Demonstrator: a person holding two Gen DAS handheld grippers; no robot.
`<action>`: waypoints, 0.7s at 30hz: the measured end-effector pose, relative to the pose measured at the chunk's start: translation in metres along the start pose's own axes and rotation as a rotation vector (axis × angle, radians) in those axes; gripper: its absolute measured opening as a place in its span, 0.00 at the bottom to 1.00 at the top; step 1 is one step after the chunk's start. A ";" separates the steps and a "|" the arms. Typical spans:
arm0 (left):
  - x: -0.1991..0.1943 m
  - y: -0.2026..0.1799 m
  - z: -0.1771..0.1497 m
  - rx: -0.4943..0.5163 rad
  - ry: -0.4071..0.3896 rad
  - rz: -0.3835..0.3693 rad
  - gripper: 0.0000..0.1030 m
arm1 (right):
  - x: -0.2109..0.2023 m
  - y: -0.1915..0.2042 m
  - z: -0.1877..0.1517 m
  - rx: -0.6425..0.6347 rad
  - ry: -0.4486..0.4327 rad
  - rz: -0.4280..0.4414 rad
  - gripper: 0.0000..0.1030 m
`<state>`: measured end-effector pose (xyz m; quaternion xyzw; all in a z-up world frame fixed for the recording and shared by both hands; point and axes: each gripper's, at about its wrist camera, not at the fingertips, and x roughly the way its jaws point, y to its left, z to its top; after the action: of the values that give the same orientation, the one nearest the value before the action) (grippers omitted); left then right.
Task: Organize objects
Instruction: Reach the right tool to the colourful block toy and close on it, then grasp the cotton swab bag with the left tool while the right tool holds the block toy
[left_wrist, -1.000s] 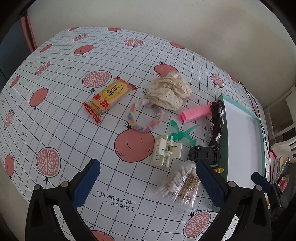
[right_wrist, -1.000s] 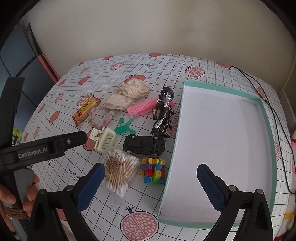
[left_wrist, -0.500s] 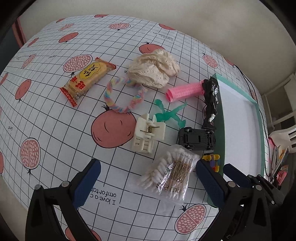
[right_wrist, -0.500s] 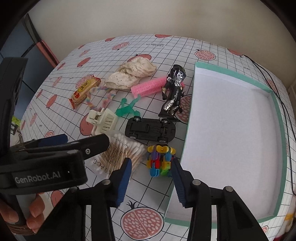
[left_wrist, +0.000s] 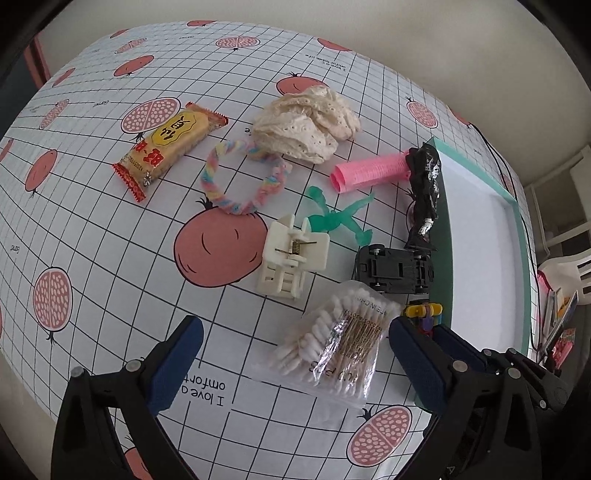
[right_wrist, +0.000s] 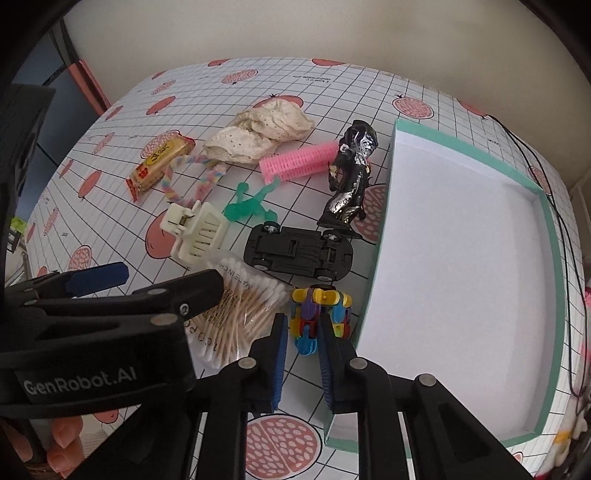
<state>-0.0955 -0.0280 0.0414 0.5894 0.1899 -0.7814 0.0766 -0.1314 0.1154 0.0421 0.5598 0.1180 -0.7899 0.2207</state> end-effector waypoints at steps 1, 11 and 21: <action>0.001 0.000 0.000 0.002 0.005 0.001 0.92 | 0.000 0.000 0.000 -0.001 0.000 -0.002 0.15; 0.011 -0.005 -0.003 0.001 0.034 0.005 0.91 | 0.001 0.001 -0.002 -0.013 0.001 -0.024 0.12; 0.023 -0.018 -0.005 0.020 0.051 -0.003 0.70 | 0.001 0.003 -0.003 -0.026 0.004 -0.042 0.12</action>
<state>-0.1036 -0.0066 0.0222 0.6095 0.1850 -0.7682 0.0646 -0.1279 0.1136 0.0406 0.5559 0.1406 -0.7915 0.2113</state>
